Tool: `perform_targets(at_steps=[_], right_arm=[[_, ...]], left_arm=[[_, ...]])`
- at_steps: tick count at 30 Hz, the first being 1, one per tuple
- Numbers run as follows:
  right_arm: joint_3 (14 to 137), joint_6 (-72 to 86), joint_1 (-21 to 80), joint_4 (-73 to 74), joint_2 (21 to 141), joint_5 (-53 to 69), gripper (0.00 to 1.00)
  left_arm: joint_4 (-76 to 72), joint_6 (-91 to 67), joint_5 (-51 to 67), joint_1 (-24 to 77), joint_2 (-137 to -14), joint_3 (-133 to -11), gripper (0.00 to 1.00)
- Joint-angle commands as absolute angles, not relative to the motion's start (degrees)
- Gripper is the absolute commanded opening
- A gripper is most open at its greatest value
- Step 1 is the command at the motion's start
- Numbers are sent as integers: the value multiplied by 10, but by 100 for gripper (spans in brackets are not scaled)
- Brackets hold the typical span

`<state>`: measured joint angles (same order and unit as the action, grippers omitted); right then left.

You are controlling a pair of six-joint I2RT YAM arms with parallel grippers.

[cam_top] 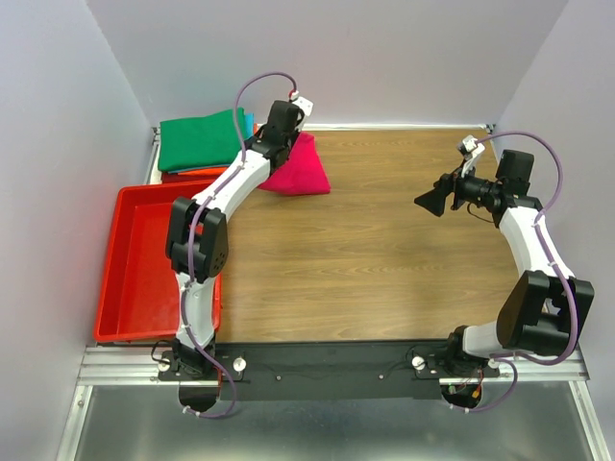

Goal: Fold and stack the t-shirts
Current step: Neatly place the folded tshirt to the corner

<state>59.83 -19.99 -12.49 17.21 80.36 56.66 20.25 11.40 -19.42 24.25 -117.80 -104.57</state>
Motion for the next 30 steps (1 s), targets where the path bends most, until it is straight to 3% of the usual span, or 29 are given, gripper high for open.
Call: perform_targets(at_steps=[1,30], right_arm=[[593,-202,-129,178,800,585,100],[594,-200,-129,183,804,601,100]], left_arm=[[184,127,-230,243,-1134,-1047,0],[179,192,-388,233,-1099,-1101,0]])
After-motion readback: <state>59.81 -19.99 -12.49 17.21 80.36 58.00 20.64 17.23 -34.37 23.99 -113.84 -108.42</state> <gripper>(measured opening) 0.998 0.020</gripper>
